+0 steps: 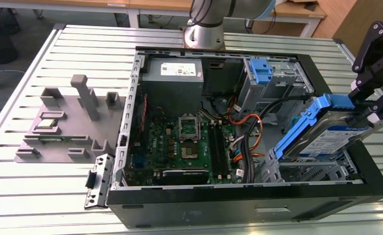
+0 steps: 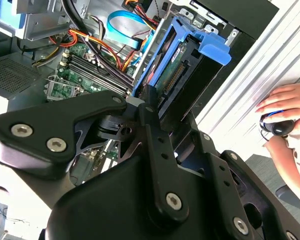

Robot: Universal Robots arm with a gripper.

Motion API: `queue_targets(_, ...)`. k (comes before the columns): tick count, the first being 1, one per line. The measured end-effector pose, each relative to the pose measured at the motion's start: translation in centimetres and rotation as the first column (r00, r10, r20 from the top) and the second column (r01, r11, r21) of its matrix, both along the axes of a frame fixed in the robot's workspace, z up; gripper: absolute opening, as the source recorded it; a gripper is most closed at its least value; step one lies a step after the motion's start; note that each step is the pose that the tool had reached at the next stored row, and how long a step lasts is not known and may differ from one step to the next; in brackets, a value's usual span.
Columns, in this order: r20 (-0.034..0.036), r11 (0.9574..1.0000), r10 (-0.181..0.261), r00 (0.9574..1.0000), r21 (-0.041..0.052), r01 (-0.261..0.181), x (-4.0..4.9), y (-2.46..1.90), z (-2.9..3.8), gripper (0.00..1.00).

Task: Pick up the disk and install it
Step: 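Insert the disk into the insertion slot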

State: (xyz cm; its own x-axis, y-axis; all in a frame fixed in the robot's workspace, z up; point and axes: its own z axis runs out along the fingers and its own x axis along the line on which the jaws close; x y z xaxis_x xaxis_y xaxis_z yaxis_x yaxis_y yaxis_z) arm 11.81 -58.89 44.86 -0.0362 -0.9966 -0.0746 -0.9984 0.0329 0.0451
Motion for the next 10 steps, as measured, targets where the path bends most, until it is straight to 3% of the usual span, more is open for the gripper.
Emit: queue_targets(10,0.0000,1.0000,0.000,1.0000,0.0000,0.000,0.00,0.00,-0.90,0.35)
